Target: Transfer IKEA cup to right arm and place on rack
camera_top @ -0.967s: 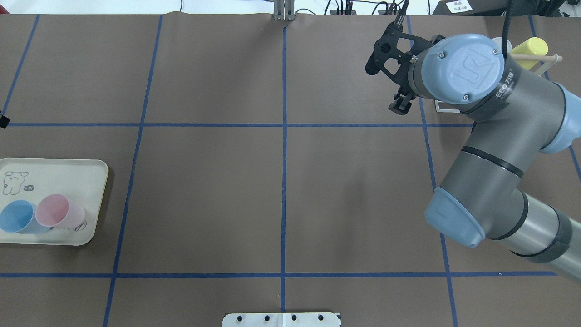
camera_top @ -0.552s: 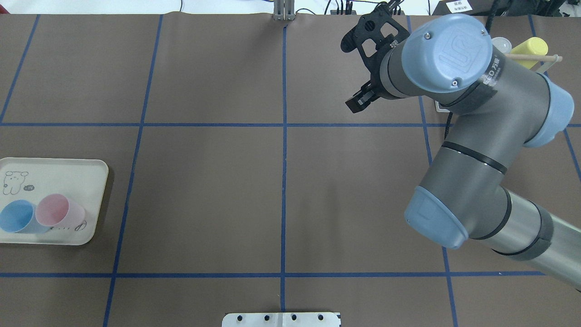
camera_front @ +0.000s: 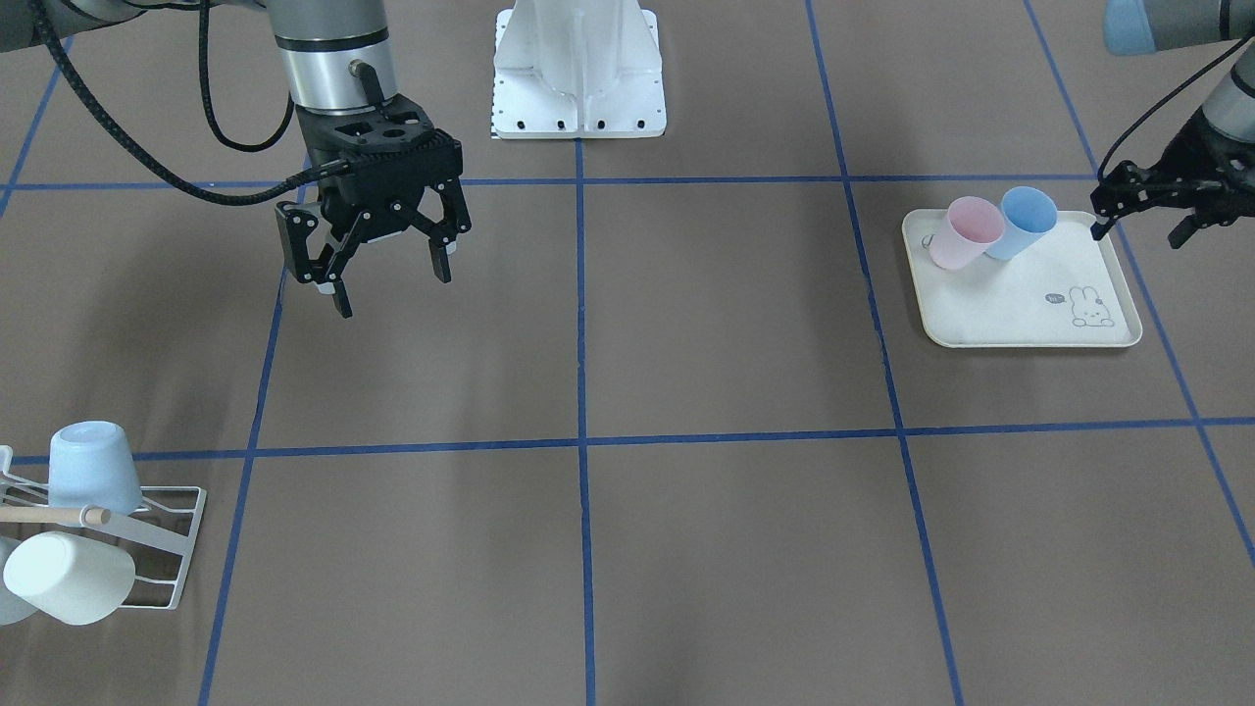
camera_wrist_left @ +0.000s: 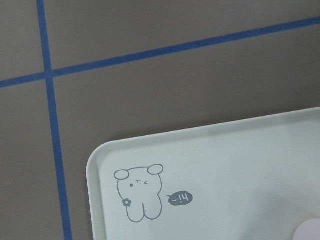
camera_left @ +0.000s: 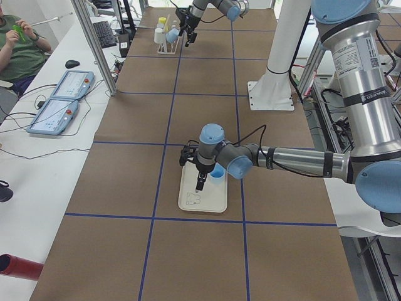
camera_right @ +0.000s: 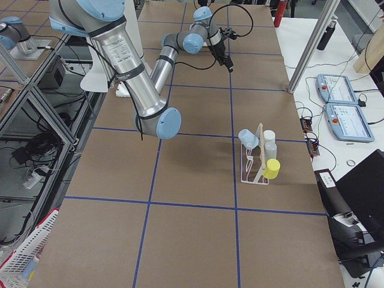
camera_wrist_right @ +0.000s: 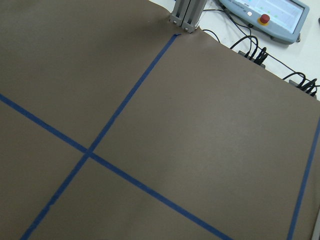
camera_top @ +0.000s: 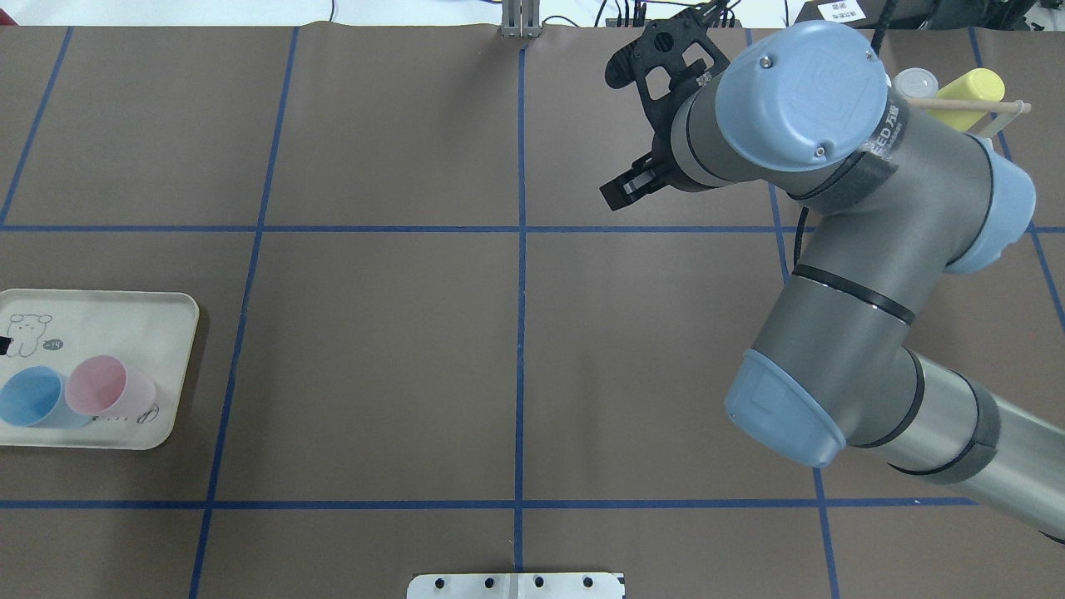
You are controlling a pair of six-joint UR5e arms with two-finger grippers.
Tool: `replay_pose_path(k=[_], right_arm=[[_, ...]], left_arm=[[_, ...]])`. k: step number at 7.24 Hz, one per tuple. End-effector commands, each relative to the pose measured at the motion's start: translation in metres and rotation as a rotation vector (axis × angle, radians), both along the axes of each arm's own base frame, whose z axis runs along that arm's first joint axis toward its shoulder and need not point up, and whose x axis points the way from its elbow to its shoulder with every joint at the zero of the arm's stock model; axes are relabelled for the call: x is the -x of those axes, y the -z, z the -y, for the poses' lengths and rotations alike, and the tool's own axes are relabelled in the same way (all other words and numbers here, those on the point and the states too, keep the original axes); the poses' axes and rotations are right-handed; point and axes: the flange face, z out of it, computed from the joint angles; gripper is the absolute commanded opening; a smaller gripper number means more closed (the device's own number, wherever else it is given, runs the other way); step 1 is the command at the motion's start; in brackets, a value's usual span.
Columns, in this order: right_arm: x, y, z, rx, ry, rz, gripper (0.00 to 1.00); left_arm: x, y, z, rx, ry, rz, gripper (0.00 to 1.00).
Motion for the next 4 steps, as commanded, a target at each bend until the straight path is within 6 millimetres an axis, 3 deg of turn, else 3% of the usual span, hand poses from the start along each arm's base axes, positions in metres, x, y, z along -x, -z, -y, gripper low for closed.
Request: replay_pose_path(k=[1, 3, 4], right_arm=[[0.0051, 0.0081, -0.0082, 0.060, 0.063, 0.060, 0.99], [0.0055, 0.0076, -0.0079, 0.060, 0.064, 0.058, 0.99], [0.0060, 0.0054, -0.0075, 0.063, 0.064, 0.055, 0.99]], left_arm=[[-0.0093, -0.0005, -0.0189, 0.070, -0.082, -0.092, 1.00], [-0.0075, -0.0069, -0.0220, 0.072, -0.084, -0.092, 0.96], [-0.0076, -0.0084, -0.0222, 0.076, -0.085, -0.091, 0.80]])
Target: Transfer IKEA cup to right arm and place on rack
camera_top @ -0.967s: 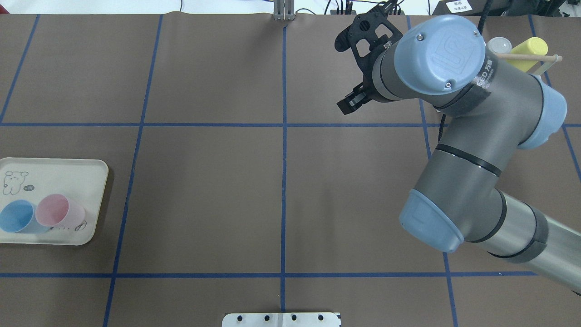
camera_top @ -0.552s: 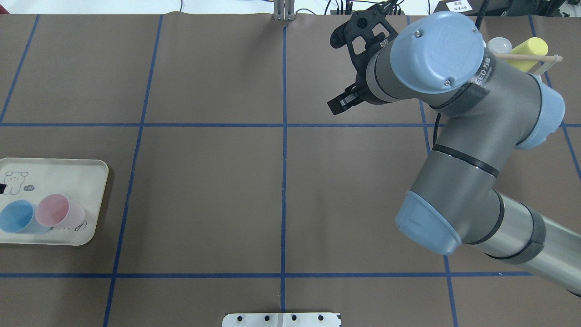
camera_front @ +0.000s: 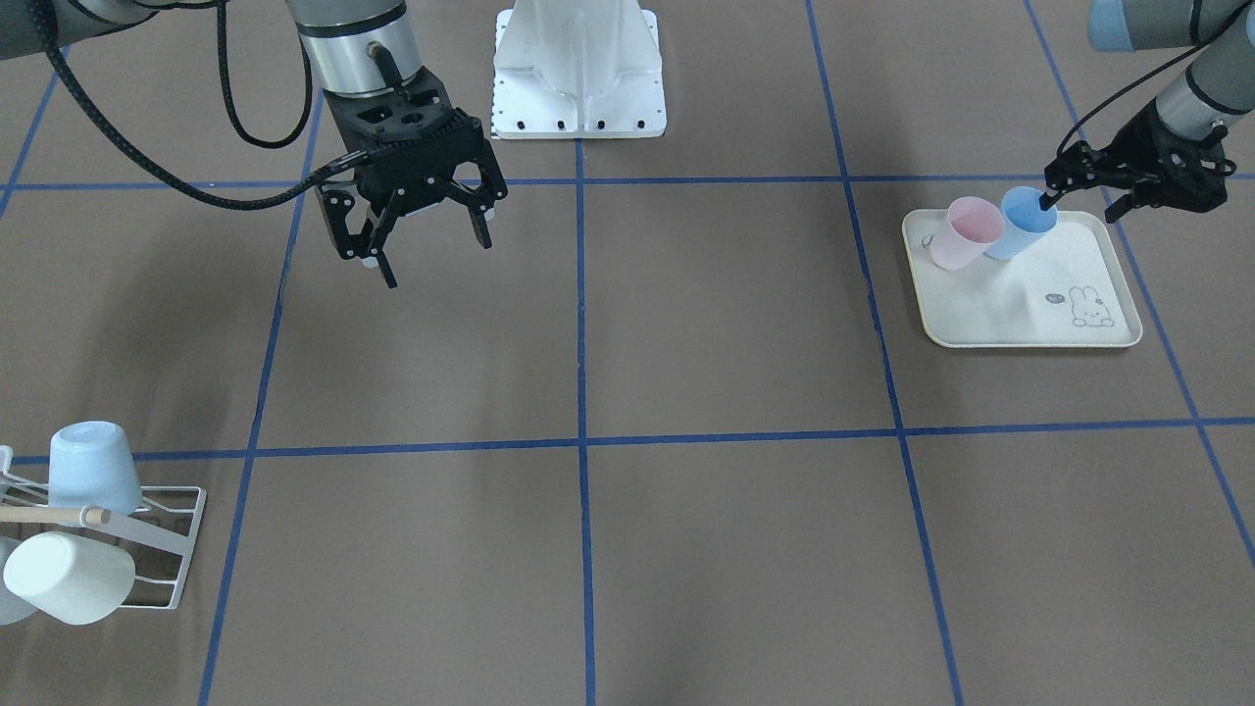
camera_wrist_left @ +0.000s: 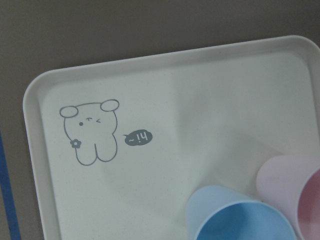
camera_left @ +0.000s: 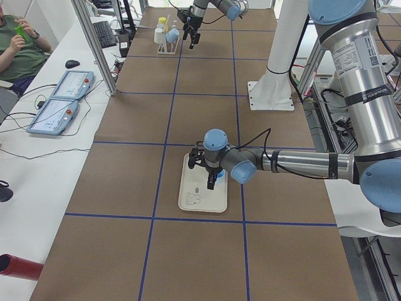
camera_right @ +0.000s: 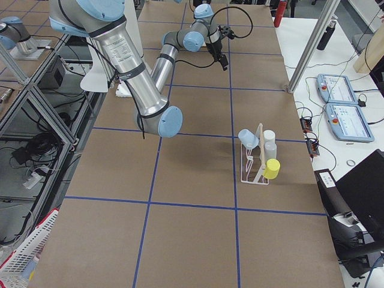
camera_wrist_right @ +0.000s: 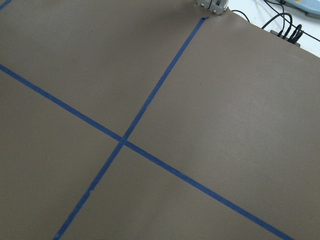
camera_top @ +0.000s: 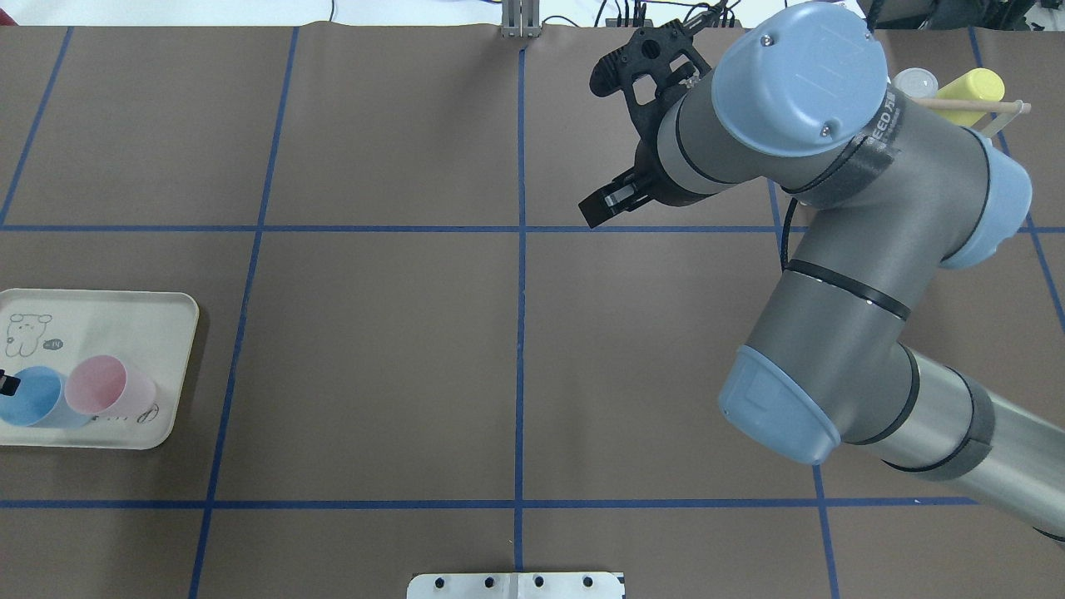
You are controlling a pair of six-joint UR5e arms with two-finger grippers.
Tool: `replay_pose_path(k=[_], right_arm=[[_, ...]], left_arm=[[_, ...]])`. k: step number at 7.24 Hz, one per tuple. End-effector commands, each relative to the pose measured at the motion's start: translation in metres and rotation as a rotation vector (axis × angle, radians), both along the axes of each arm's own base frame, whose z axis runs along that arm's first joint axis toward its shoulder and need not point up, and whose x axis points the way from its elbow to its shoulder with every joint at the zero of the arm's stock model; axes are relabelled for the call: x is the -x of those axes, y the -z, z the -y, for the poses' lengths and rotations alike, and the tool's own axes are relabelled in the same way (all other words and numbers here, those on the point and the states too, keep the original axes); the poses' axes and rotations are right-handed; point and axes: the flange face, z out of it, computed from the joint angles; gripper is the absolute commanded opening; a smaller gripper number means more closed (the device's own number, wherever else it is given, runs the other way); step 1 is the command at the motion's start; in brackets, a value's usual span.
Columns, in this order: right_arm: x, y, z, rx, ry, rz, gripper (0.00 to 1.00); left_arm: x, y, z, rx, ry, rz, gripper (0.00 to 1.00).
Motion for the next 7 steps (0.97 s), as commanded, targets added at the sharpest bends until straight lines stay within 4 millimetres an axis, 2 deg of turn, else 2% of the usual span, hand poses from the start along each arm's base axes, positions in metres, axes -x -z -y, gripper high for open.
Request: replay_pose_path(k=[1, 2, 3, 4, 5, 7], right_arm=[[0.000, -0.003, 0.000, 0.002, 0.005, -0.002, 0.99], [0.001, -0.004, -0.001, 0.001, 0.008, -0.006, 0.99], [0.001, -0.004, -0.001, 0.000, 0.009, -0.006, 0.99], [0.001, -0.004, -0.001, 0.000, 0.009, -0.006, 0.99], [0.001, -0.006, 0.000, 0.002, 0.009, -0.009, 0.99], [0.003, -0.008, -0.001, 0.002, 0.012, -0.012, 0.99]], left_arm=[[-0.001, -0.006, -0.001, 0.012, -0.004, 0.002, 0.61], [-0.003, -0.009, 0.002, 0.014, -0.006, 0.003, 0.54], [-0.005, -0.008, 0.002, 0.016, -0.009, 0.000, 0.53], [-0.006, -0.009, 0.002, 0.017, -0.011, 0.001, 0.42], [-0.006, -0.008, 0.002, 0.017, -0.011, -0.001, 0.28], [-0.014, -0.003, 0.004, 0.015, -0.019, -0.007, 0.26]])
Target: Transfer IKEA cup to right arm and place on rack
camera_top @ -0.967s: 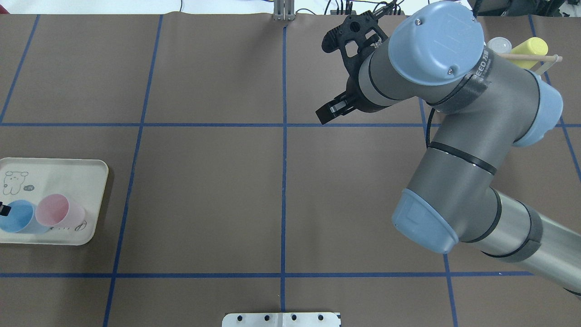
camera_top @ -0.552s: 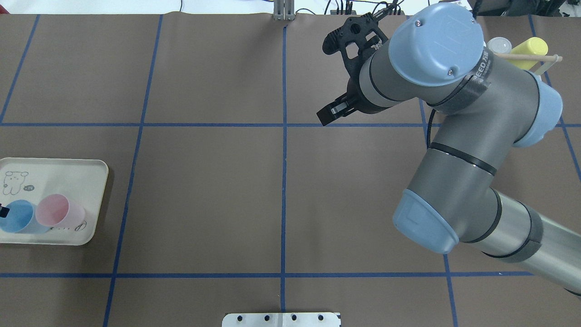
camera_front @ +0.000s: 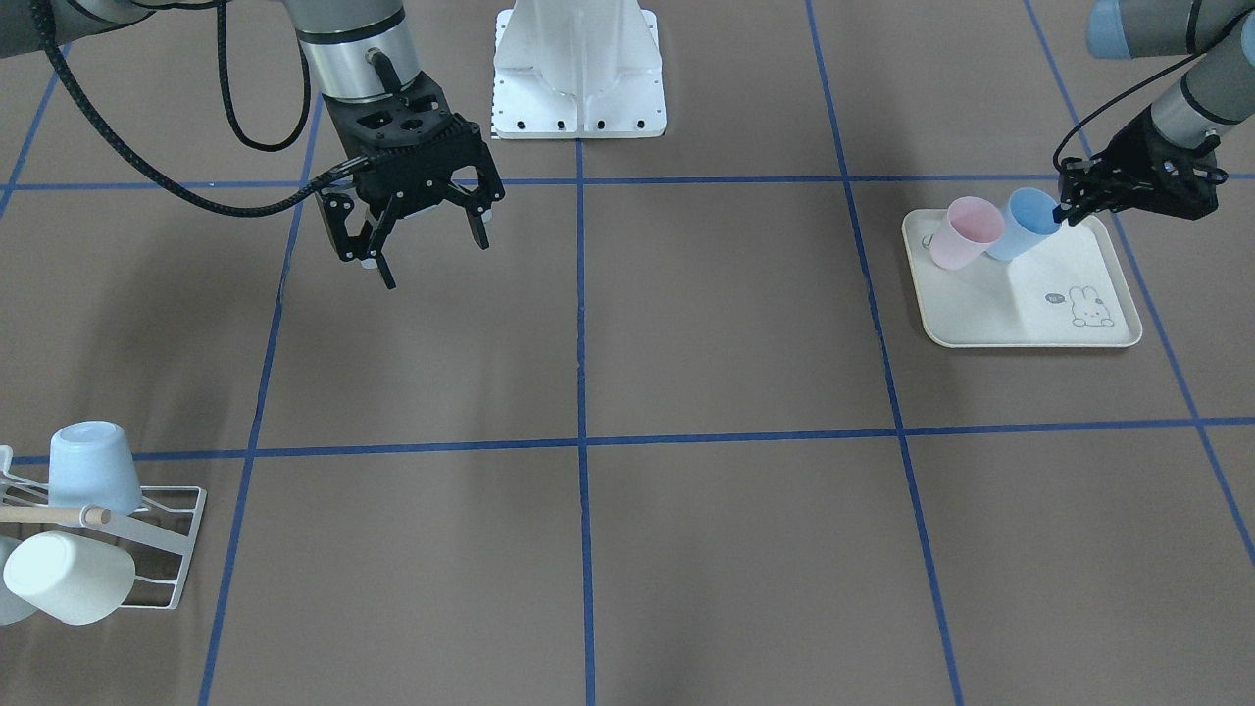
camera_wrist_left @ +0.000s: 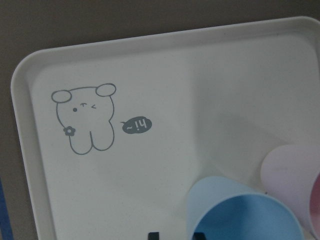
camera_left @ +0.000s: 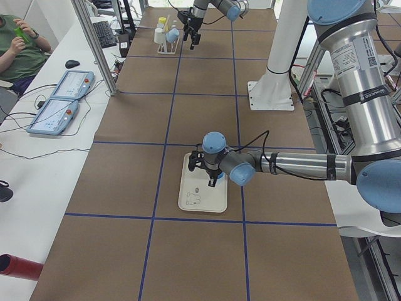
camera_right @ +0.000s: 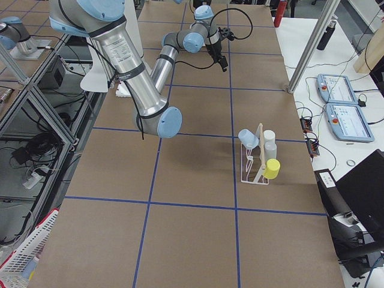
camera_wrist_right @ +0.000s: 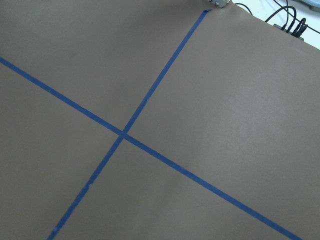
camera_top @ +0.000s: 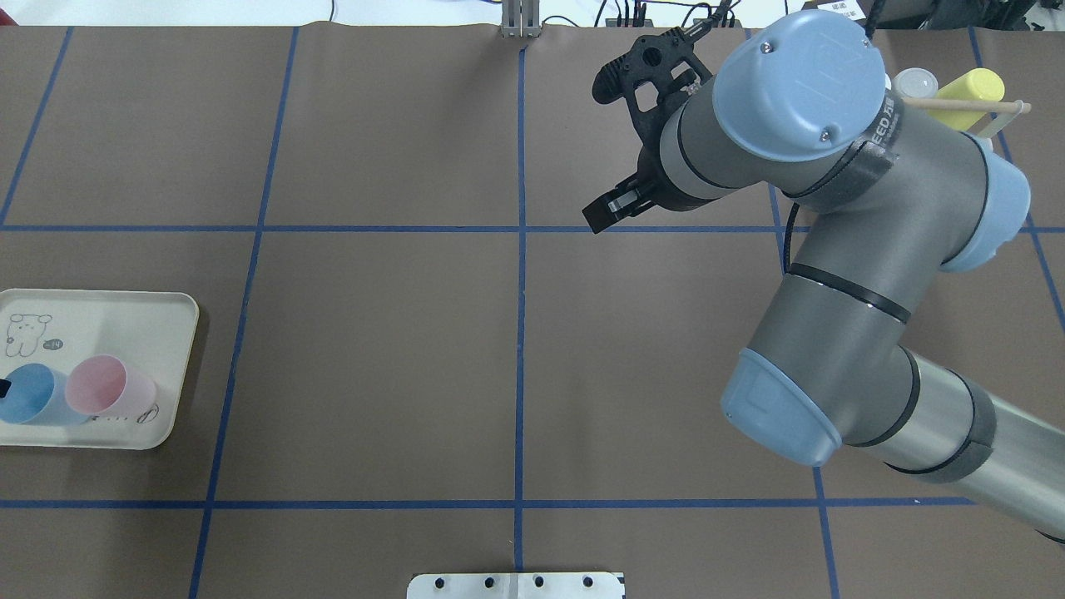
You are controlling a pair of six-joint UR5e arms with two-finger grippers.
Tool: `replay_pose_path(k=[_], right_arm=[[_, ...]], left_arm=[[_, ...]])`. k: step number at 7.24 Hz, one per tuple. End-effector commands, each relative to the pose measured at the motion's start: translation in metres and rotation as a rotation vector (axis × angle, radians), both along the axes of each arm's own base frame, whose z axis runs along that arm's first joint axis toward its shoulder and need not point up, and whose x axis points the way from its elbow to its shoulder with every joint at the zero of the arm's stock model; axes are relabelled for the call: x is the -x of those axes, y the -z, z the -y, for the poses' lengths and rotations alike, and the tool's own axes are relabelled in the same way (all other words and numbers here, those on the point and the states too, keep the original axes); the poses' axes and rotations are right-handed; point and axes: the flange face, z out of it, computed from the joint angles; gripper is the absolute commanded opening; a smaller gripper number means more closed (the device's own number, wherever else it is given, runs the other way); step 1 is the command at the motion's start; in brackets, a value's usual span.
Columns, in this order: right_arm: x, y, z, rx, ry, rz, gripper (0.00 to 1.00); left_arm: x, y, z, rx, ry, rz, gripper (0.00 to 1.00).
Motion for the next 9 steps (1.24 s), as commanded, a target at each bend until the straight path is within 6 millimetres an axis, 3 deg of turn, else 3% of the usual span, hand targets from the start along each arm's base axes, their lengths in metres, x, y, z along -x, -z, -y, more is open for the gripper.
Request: replay_pose_path(k=[1, 3, 5, 8, 9], right_arm=[[0.001, -0.002, 0.000, -0.001, 0.000, -0.005, 0.99], [0.002, -0.003, -0.001, -0.001, 0.002, -0.007, 0.99], [0.003, -0.002, -0.002, -0.001, 0.002, -0.005, 0.99], [0.004, -0.003, -0.002, -0.007, 0.008, -0.010, 1.00], [0.004, -0.002, -0.002, -0.013, 0.000, -0.011, 1.00]], left_arm=[[-0.010, 0.005, 0.002, 0.000, -0.011, -0.006, 0.26], [-0.017, 0.008, 0.002, 0.005, -0.016, -0.010, 0.26], [-0.017, 0.007, 0.002, 0.006, -0.015, -0.006, 0.00], [-0.014, 0.013, 0.004, 0.000, -0.008, -0.010, 0.00], [0.002, 0.012, 0.012, 0.009, 0.039, -0.002, 0.00]])
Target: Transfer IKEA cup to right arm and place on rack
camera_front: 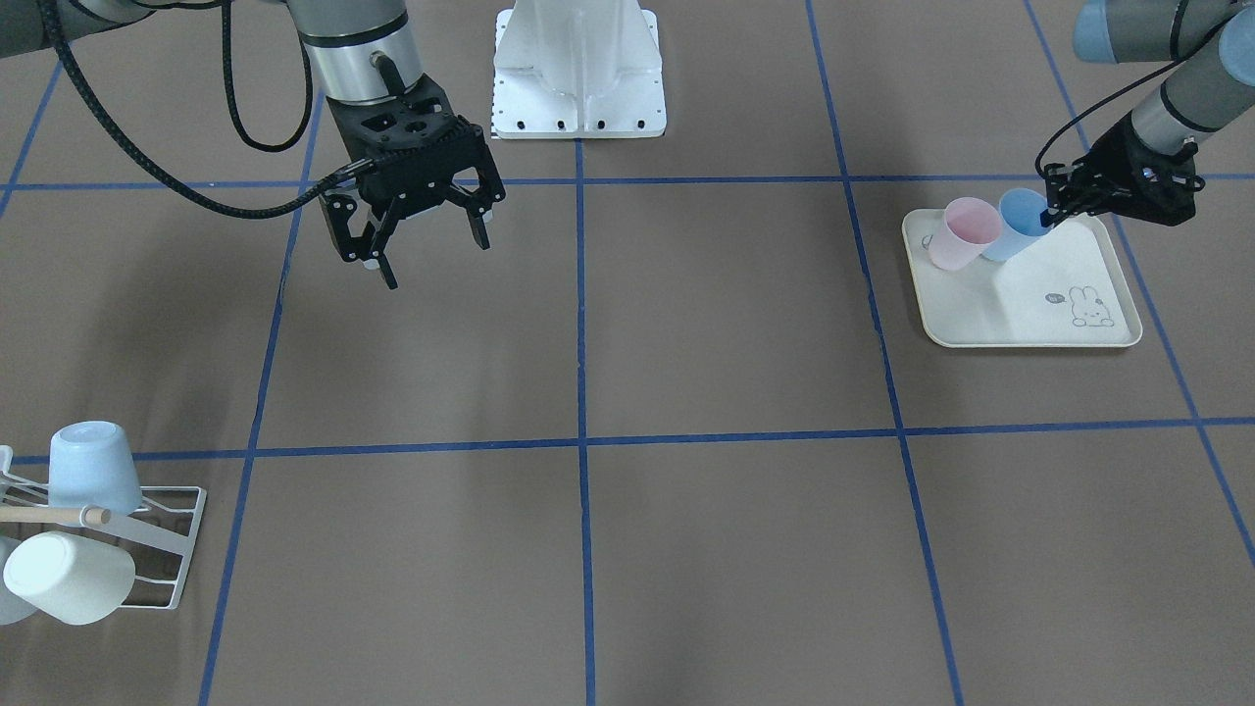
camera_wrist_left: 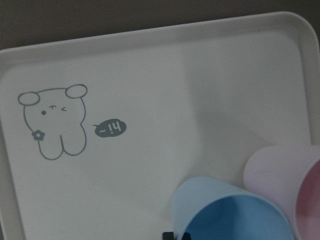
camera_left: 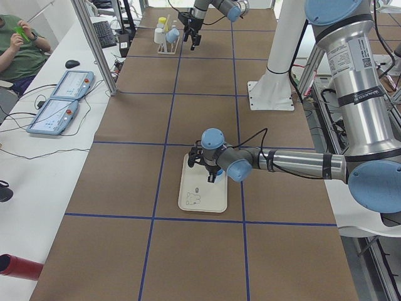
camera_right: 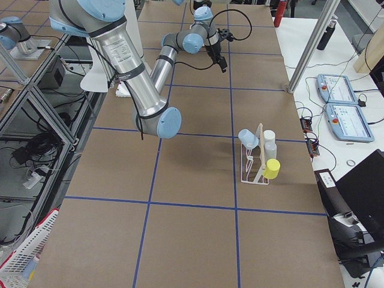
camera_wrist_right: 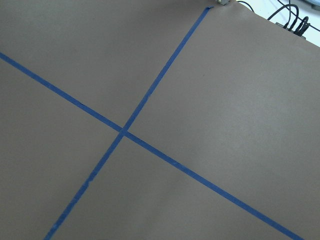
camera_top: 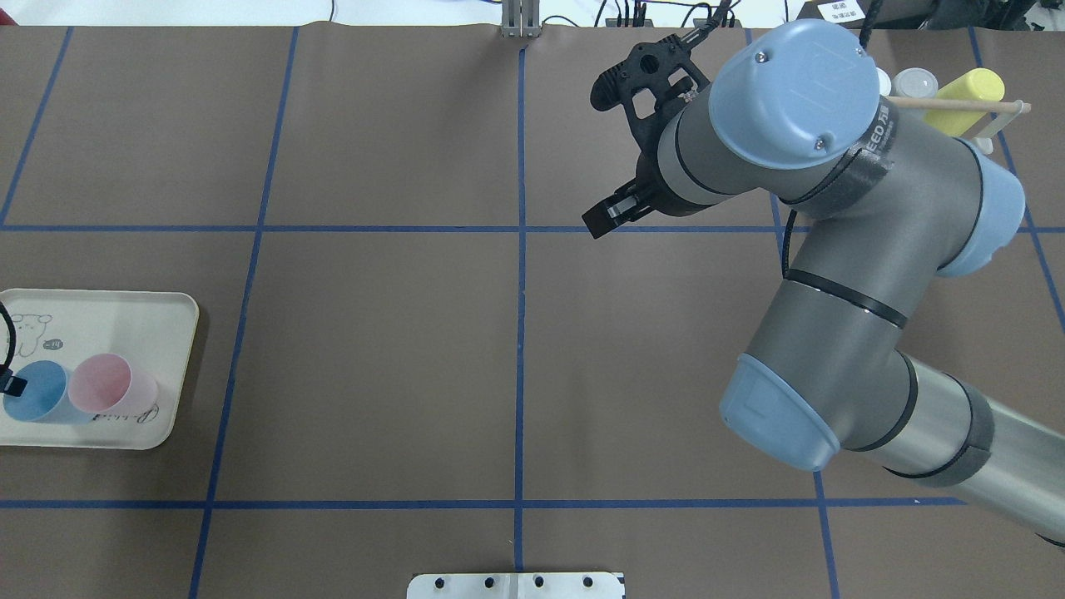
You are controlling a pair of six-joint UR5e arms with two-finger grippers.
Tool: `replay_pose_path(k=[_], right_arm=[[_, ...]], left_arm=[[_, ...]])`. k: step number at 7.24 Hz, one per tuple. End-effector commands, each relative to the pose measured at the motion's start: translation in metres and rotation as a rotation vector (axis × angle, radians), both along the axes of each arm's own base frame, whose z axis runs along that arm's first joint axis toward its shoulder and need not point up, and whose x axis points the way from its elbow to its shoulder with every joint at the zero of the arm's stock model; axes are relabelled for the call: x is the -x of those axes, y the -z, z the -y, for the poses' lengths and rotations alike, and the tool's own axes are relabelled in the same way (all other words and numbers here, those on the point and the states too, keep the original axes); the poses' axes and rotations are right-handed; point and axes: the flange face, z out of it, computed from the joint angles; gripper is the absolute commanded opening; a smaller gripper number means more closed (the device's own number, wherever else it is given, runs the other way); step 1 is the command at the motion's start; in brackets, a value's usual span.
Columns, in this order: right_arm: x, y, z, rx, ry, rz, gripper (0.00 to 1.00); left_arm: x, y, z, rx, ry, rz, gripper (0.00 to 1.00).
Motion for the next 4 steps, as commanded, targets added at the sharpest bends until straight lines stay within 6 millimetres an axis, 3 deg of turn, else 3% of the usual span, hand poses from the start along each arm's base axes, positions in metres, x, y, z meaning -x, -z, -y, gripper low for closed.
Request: replay_pose_path(k=[1, 2, 4], right_arm=[[0.000, 0.001, 0.002, -0.016, -0.021, -0.009, 1.00], [-0.004, 0.011, 0.005, -0.082, -0.075, 0.026, 0.99], [0.020, 0.006, 0.013, -0.197, -0.100, 0.166, 0.99]], left_arm=[[0.039, 0.009, 0.025, 0.031, 0.116, 0.018, 0.00], [0.056, 0.042, 0.057, 0.032, 0.186, 0.016, 0.00], [0.050, 0.118, 0.106, 0.096, 0.225, -0.020, 0.00]])
